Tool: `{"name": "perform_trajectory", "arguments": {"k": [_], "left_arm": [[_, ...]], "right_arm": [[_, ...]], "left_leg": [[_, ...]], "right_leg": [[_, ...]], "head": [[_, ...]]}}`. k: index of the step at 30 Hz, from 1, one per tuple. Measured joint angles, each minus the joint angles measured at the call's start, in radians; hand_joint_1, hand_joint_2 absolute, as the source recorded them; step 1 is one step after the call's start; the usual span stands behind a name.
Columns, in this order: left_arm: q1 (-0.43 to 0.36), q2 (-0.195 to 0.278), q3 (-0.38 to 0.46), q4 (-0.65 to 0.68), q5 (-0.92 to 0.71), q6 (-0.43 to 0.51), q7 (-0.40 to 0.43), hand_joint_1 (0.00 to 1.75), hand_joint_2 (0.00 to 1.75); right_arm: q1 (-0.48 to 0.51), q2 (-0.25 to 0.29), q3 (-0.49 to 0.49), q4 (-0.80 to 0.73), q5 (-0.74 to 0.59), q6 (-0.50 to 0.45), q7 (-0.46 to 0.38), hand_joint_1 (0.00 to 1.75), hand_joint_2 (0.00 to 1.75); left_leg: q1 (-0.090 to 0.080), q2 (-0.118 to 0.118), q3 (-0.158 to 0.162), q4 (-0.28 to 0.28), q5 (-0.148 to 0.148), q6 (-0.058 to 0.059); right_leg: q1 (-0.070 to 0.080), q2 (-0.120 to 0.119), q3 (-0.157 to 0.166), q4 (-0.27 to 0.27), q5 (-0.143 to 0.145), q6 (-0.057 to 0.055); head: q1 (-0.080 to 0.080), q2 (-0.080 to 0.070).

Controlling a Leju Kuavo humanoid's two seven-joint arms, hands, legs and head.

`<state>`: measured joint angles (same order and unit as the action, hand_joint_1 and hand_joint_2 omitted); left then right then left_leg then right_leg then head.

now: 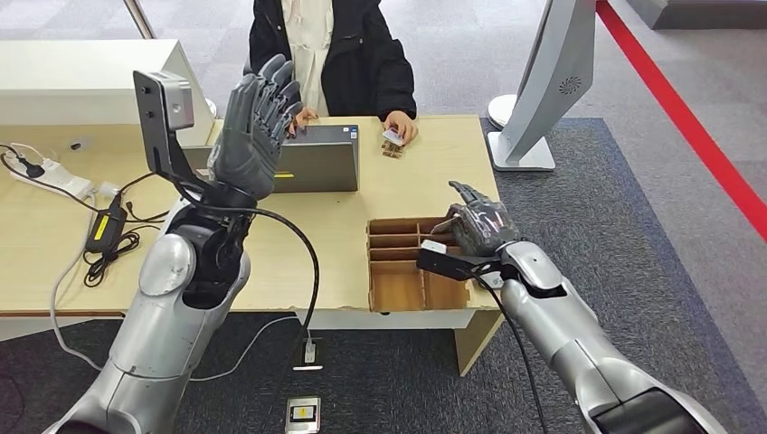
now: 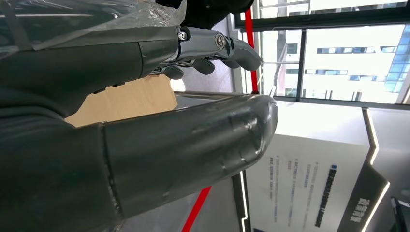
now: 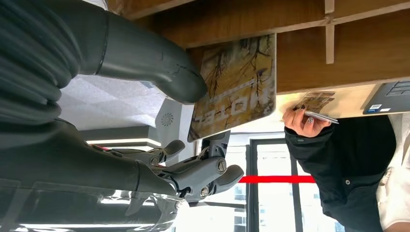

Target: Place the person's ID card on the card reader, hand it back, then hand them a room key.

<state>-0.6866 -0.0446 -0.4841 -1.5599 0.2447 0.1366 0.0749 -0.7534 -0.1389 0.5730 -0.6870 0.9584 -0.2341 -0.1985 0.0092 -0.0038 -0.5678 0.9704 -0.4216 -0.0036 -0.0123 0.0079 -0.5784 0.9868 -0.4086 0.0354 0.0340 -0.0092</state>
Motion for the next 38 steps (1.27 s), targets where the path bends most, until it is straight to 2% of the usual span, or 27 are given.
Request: {"name": "perform_trajectory", "arguments": {"k": [16,21,28,38], "left_arm": [[0.006,0.0,0.001,0.003,-0.019,-0.014,-0.01,0.0,0.0],[0.007,-0.006,0.001,0.021,-0.027,-0.022,-0.027,0.0,0.0],[0.007,-0.01,0.001,0.036,-0.031,-0.028,-0.044,0.0,0.0],[0.007,-0.013,0.001,0.044,-0.037,-0.029,-0.058,0.0,0.0]], "right_arm": [[-0.001,0.012,0.0,0.003,-0.011,-0.009,0.0,1.72,1.75],[-0.084,0.033,-0.01,0.024,-0.088,-0.114,-0.041,1.75,1.75],[-0.19,0.026,-0.035,0.033,-0.119,-0.156,-0.061,1.75,1.75],[-0.226,0.023,-0.049,0.055,-0.12,-0.167,-0.063,1.75,1.75]], "left_leg": [[0.0,0.0,0.0,0.0,0.0,0.0],[0.0,0.0,0.0,0.0,0.0,0.0],[0.0,0.0,0.0,0.0,0.0,0.0],[0.0,0.0,0.0,0.0,0.0,0.0]], "right_leg": [[0.0,0.0,0.0,0.0,0.0,0.0],[0.0,0.0,0.0,0.0,0.0,0.0],[0.0,0.0,0.0,0.0,0.0,0.0],[0.0,0.0,0.0,0.0,0.0,0.0]], "head": [[0.0,0.0],[0.0,0.0],[0.0,0.0],[0.0,0.0]]}}
